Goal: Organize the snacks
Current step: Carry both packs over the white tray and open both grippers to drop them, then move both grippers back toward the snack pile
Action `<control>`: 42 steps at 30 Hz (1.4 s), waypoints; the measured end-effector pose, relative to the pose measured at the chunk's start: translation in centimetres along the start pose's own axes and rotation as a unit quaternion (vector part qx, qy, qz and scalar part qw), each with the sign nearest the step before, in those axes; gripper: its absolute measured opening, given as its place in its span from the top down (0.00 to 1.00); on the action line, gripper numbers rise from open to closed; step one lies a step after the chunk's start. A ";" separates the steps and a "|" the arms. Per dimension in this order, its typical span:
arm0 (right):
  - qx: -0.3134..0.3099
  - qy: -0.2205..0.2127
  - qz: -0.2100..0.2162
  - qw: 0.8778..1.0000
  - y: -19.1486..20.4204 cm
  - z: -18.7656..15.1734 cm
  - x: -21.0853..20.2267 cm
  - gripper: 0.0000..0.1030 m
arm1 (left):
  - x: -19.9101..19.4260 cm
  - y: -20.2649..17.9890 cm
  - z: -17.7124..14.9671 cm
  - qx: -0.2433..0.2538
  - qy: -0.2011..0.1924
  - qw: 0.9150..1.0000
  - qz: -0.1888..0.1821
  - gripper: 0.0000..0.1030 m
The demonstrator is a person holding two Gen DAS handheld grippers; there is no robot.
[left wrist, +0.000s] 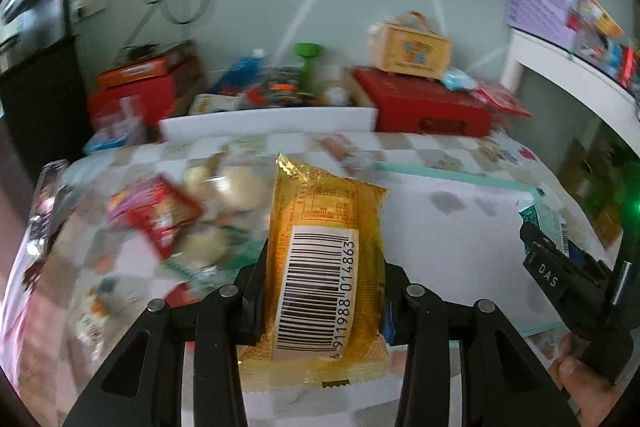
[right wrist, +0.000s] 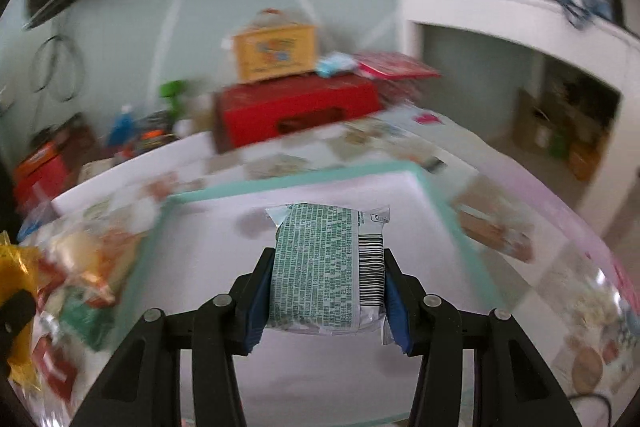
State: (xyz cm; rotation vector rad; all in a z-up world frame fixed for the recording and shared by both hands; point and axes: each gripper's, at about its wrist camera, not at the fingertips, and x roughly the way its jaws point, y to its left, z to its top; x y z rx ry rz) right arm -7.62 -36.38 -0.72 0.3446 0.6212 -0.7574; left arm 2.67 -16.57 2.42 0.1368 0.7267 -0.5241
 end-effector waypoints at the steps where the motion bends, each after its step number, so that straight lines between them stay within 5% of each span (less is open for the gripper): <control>1: 0.009 0.004 -0.011 1.000 -0.9 0.1 0.2 0.49 | 0.6 -0.9 0.2 0.009 0.006 1.000 -0.009 0.58; 9: 0.053 0.027 -0.044 0.997 -4.5 0.0 1.2 0.49 | 4.8 -6.6 0.1 0.054 0.047 0.996 -0.050 0.58; 11: 0.054 0.039 -0.050 0.997 -4.8 0.0 1.7 0.48 | 5.0 -7.1 -0.4 0.057 0.051 0.996 -0.046 0.52; 13: 0.049 0.045 -0.053 0.996 -4.7 -0.1 1.9 0.48 | 4.9 -7.1 -0.8 0.060 0.052 0.996 -0.040 0.30; 21: 0.032 0.042 -0.047 0.997 -3.6 -0.1 1.7 0.45 | 4.0 -2.8 -0.6 -0.001 0.048 0.999 -0.013 0.25; 25: 0.014 0.043 -0.010 0.999 -2.2 -0.3 1.9 0.07 | 3.7 -0.1 -0.7 -0.033 0.039 0.999 0.017 0.10; 27: 0.011 0.045 0.024 0.999 -1.4 -0.5 2.1 0.00 | 3.7 0.9 -0.9 -0.038 0.033 0.998 0.034 0.09; 32: -0.029 0.036 0.042 0.998 0.8 -1.0 1.9 0.00 | 3.7 3.6 -1.7 -0.063 0.030 0.994 0.082 0.01; 42: -0.023 0.028 0.084 0.996 2.2 -1.0 1.5 0.00 | 2.9 6.4 -2.0 -0.127 0.013 0.989 0.072 0.00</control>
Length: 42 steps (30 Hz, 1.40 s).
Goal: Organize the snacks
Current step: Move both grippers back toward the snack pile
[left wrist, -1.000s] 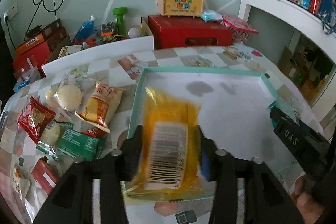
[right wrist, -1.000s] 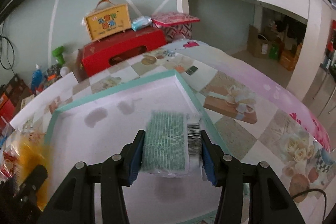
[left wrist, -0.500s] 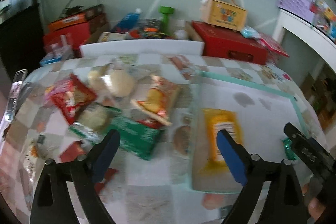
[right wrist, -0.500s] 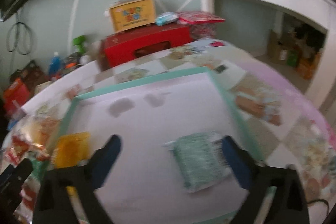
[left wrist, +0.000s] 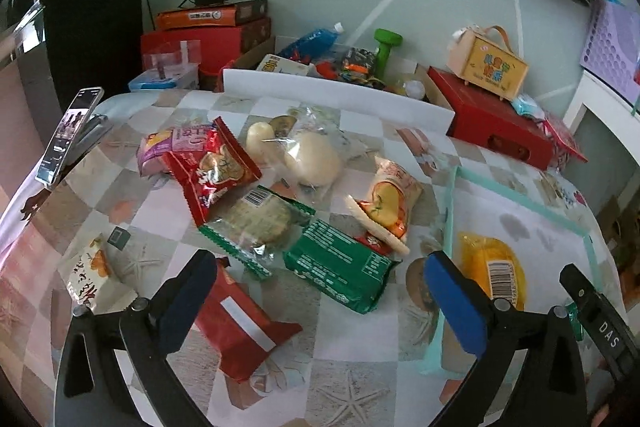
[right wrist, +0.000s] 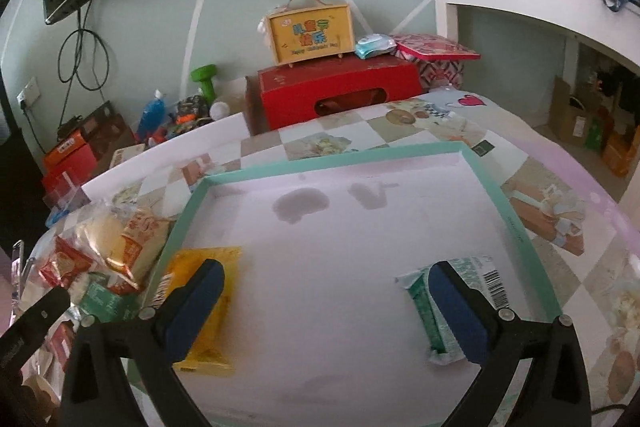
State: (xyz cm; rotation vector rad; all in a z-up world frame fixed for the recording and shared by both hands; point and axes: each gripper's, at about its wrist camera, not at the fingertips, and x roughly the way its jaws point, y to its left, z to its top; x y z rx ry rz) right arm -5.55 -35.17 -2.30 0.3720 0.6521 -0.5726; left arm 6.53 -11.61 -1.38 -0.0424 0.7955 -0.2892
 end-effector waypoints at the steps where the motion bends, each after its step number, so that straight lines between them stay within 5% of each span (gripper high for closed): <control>1: -0.002 0.005 0.006 1.000 0.2 0.0 0.0 0.00 | 0.0 0.1 0.0 -0.002 0.000 1.000 0.001 0.00; 9: 0.043 -0.027 0.046 0.998 0.4 0.0 -1.5 0.00 | -0.4 1.5 0.3 -0.015 0.003 1.000 0.006 0.00; 23: -0.025 -0.030 0.090 0.995 5.4 -1.6 -1.0 0.00 | -1.2 6.6 0.9 -0.063 0.011 0.997 0.042 0.00; 31: -0.061 -0.019 0.125 0.990 8.2 -2.5 -1.1 0.00 | -1.7 11.0 0.9 -0.114 0.012 0.991 0.070 0.00; 36: -0.080 -0.017 0.159 0.984 10.2 -2.8 -1.8 0.00 | -1.7 14.1 0.7 -0.127 0.023 0.984 0.123 0.00; 42: -0.130 -0.012 0.177 0.976 13.9 -3.4 -2.3 0.00 | -0.9 17.5 -0.2 -0.189 0.054 0.973 0.120 0.00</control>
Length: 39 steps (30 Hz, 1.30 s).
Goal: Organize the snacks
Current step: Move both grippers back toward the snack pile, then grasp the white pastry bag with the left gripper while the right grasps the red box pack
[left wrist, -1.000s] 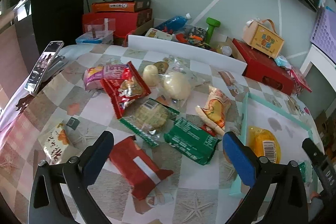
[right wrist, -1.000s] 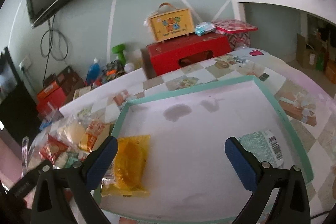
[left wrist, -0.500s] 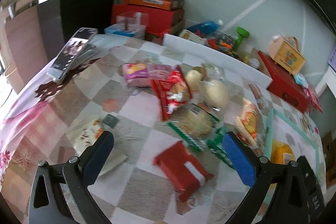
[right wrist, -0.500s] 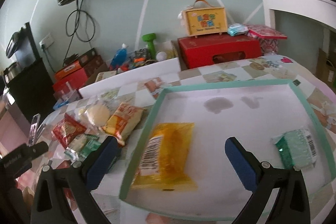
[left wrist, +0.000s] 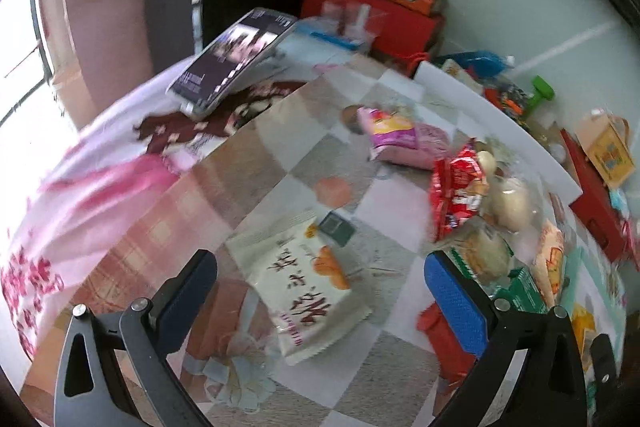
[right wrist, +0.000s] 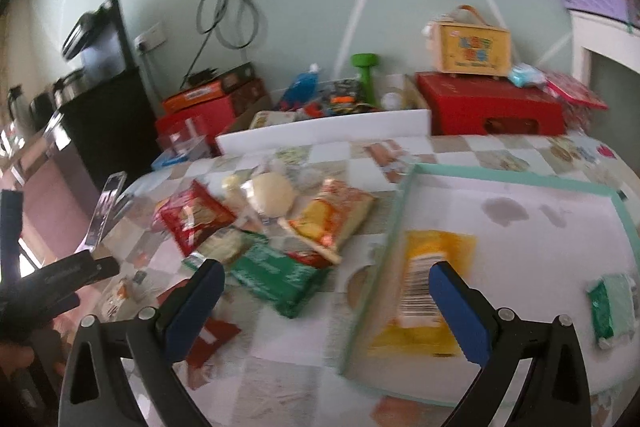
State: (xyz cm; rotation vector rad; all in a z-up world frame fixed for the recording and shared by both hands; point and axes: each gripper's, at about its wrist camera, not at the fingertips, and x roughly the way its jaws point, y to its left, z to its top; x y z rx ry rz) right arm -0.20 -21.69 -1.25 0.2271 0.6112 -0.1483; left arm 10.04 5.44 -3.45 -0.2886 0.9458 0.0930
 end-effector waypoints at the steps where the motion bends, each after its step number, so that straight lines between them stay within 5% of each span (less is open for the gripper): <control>1: -0.009 0.003 0.005 1.000 0.7 0.1 0.3 0.00 | 0.3 0.3 0.0 -0.005 0.008 1.000 0.001 0.00; 10: -0.078 0.040 0.055 0.995 6.8 -0.5 3.3 0.00 | 3.2 0.4 -0.4 0.002 0.065 0.998 0.013 0.00; 29: -0.154 0.150 0.057 0.975 10.4 -5.0 8.8 0.07 | 5.5 -1.0 -0.5 0.052 0.071 0.994 0.068 0.02; 39: -0.160 0.150 0.048 0.974 10.9 -4.9 9.1 0.09 | 5.5 -1.9 -0.3 0.069 0.057 0.994 0.064 0.29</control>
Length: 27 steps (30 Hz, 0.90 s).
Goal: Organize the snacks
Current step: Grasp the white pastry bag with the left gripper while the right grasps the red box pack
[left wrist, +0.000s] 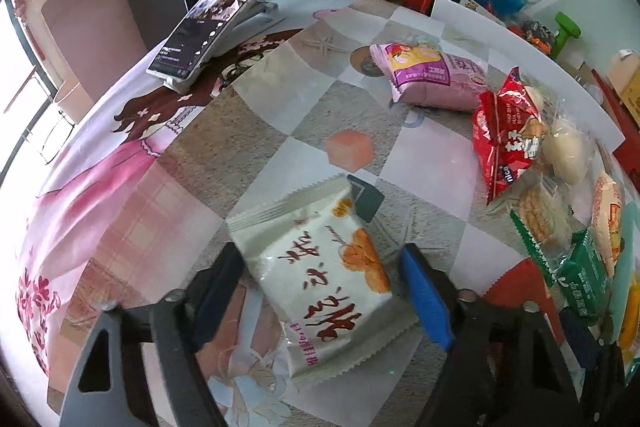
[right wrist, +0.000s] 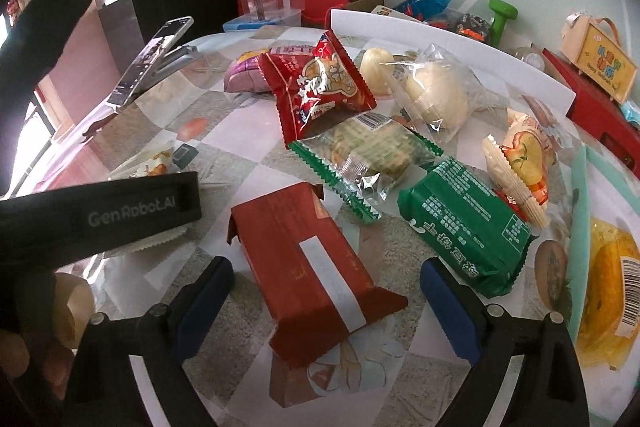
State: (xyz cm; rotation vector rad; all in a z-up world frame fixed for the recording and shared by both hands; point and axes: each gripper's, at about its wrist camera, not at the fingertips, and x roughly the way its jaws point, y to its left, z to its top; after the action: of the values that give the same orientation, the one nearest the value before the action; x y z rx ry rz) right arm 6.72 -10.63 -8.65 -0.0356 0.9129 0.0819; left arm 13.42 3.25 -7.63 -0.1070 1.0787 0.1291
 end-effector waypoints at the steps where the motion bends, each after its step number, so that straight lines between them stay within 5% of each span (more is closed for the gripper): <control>1: 0.000 -0.002 0.000 1.000 0.0 0.1 0.0 0.13 | -0.2 0.0 0.0 0.000 -0.002 1.000 -0.001 0.33; 13: 0.019 -0.017 0.000 1.000 -0.7 0.2 -0.7 0.56 | -0.4 -0.4 -0.1 0.002 -0.004 1.000 -0.008 0.41; 27: 0.043 -0.035 -0.003 0.998 -1.8 0.4 -2.3 0.60 | -0.9 -0.2 -0.4 -0.005 -0.002 1.000 -0.019 0.43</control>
State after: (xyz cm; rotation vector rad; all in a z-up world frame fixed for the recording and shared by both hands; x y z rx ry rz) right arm 5.79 -12.53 -6.65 0.0439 0.8455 0.0377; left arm 12.65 2.97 -7.02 -0.1353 1.0710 0.1001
